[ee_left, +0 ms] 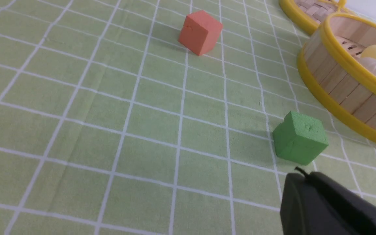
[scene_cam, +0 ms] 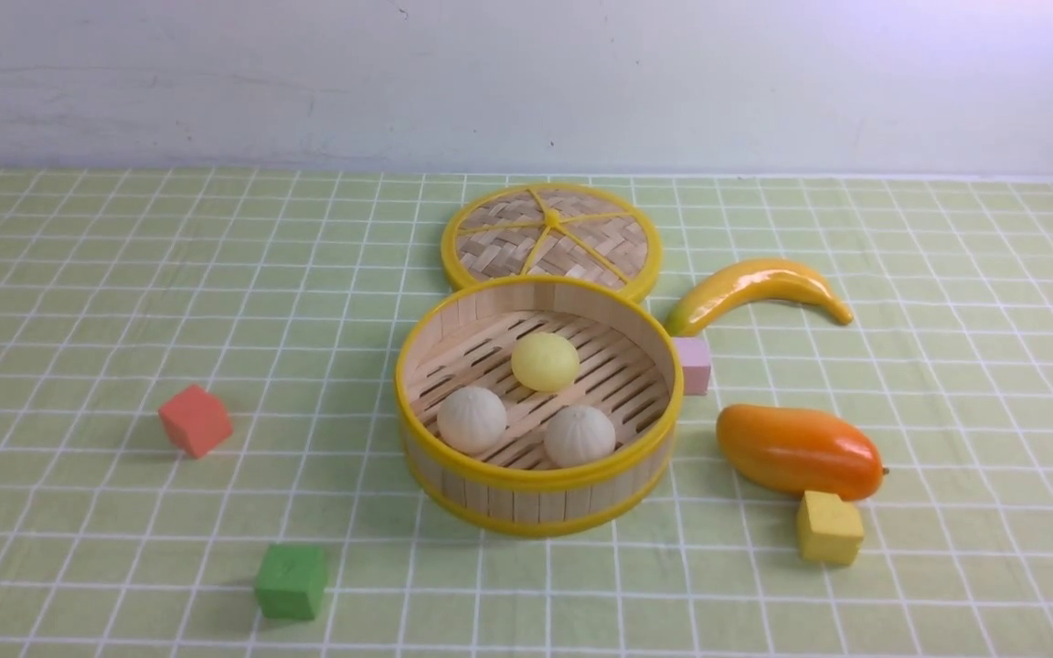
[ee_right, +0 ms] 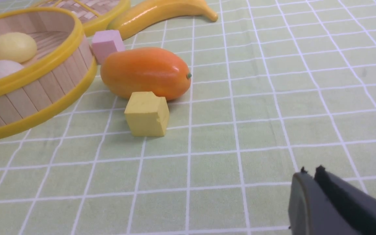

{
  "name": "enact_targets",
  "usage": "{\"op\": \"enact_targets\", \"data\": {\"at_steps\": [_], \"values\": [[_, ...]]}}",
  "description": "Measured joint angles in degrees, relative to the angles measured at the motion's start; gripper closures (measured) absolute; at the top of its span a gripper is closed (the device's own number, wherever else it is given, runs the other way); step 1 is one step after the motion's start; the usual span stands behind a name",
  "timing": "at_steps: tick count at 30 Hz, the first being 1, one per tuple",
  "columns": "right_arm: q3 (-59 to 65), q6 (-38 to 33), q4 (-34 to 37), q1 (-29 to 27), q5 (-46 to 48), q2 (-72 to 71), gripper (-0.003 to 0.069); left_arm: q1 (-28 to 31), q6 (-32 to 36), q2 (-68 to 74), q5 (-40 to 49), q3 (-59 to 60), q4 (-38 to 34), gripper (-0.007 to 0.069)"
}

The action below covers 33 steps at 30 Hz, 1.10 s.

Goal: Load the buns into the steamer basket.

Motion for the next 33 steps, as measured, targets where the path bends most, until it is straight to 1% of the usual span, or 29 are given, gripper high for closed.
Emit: {"op": "enact_targets", "data": {"at_steps": [12, 33], "values": [[0.00, 0.00, 0.11, 0.00, 0.00, 0.00, 0.0626, 0.00, -0.06, 0.00, -0.01, 0.00, -0.07, 0.0638], [0.00, 0.00, 0.11, 0.00, 0.00, 0.00, 0.0595, 0.00, -0.06, 0.00, -0.01, 0.00, -0.09, 0.0638]]}}
